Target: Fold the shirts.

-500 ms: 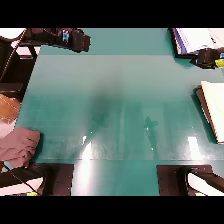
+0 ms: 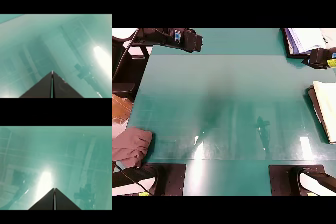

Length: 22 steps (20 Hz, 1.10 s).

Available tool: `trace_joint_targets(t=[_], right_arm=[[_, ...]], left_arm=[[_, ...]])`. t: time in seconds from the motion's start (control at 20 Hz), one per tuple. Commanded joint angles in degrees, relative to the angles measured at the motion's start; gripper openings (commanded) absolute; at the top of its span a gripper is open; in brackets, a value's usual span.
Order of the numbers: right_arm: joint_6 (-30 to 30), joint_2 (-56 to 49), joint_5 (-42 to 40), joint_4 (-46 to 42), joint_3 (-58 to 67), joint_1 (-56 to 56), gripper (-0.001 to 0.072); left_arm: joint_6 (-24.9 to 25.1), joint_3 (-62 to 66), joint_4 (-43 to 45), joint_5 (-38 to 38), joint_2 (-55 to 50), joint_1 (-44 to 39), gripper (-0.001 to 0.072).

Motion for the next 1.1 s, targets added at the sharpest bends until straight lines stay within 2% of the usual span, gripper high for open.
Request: trace_joint_targets(t=[0.0, 0.1, 0.35, 0.5, 0.65, 0.75, 0.9, 1.0, 1.05], right_arm=[[0.02, -0.02, 0.02, 0.02, 0.07, 0.07, 0.0014], [0.02, -0.02, -0.15, 0.04, 0.07, 0.07, 0.0014], [0.02, -0.02, -3.82, 0.04, 0.07, 0.07, 0.0014], [0.02, -0.02, -4.57, 0.15, 0.07, 0.07, 0.0014], [0.02, -0.02, -3.91, 0.17, 0.07, 0.07, 0.0014], [0.02, -0.02, -3.43, 0.15, 0.07, 0.07, 0.0014], [0.02, -0.02, -3.48, 0.48, 0.07, 0.07, 0.0014], [0.02, -0.02, -3.48, 0.48, 0.07, 0.07, 0.0014], [0.02, -0.02, -3.43, 0.48, 0.07, 0.07, 0.0014]], left_arm=[[0.00, -0.02, 0.00, 0.02, -0.02, 0.02, 0.0025], [-0.04, -0.02, 0.00, 0.17, -0.02, 0.02, 0.0025], [-0.09, -0.02, -0.66, 7.54, -0.02, 0.02, 0.0025], [0.02, 0.15, -1.01, 7.56, 0.04, 0.04, 0.0025], [-0.31, 0.92, 2.89, -5.75, 2.75, 4.37, 0.0025], [-0.31, 0.07, 7.67, -16.72, 6.51, 10.82, 0.0025], [-0.39, -7.19, 16.04, -27.17, 13.22, 20.15, 0.0038], [-1.42, -15.43, 20.87, -29.57, 17.09, 25.77, 0.0658], [-2.51, -20.35, 22.67, -29.66, 18.75, 28.50, 0.0673]])
